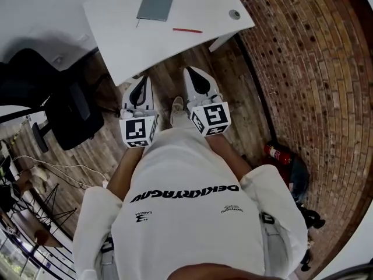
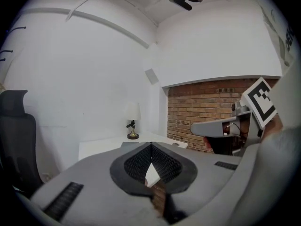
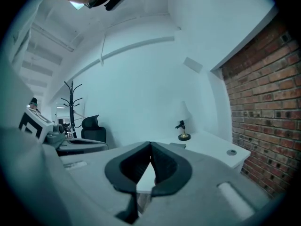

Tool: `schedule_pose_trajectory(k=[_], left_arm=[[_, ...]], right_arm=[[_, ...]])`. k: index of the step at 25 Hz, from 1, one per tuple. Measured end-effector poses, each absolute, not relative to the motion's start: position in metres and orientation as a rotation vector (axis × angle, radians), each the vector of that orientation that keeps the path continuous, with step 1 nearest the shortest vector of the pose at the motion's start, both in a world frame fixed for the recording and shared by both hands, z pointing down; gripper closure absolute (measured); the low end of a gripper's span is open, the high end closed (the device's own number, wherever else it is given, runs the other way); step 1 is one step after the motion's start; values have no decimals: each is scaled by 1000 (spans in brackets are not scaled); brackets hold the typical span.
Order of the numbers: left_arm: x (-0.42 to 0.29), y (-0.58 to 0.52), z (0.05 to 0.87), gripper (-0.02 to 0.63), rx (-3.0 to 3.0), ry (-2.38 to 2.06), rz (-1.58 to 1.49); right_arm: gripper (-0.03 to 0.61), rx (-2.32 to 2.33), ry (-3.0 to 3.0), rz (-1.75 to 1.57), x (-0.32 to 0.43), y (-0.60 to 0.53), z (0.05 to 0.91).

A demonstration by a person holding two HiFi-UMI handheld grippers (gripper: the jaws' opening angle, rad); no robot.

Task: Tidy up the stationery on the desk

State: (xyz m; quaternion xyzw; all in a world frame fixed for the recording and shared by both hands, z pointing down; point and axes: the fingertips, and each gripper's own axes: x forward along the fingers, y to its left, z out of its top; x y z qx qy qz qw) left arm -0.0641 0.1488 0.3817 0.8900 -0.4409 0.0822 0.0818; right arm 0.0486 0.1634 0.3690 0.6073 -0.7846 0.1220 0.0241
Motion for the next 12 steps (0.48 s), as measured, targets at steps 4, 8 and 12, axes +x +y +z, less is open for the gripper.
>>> schedule_pose_trajectory(k=[4, 8, 12], left_arm=[[-50, 107, 383, 616, 2631, -1341, 275], [-41, 72, 386, 615, 2609, -1359, 282], [-40, 45, 392, 616, 2596, -1338, 309]], right_arm=[[577, 1856, -2426, 422, 63, 123, 375], [577, 1860, -2411, 456, 72, 90, 382], [577, 1864, -2388, 492, 70, 64, 388]])
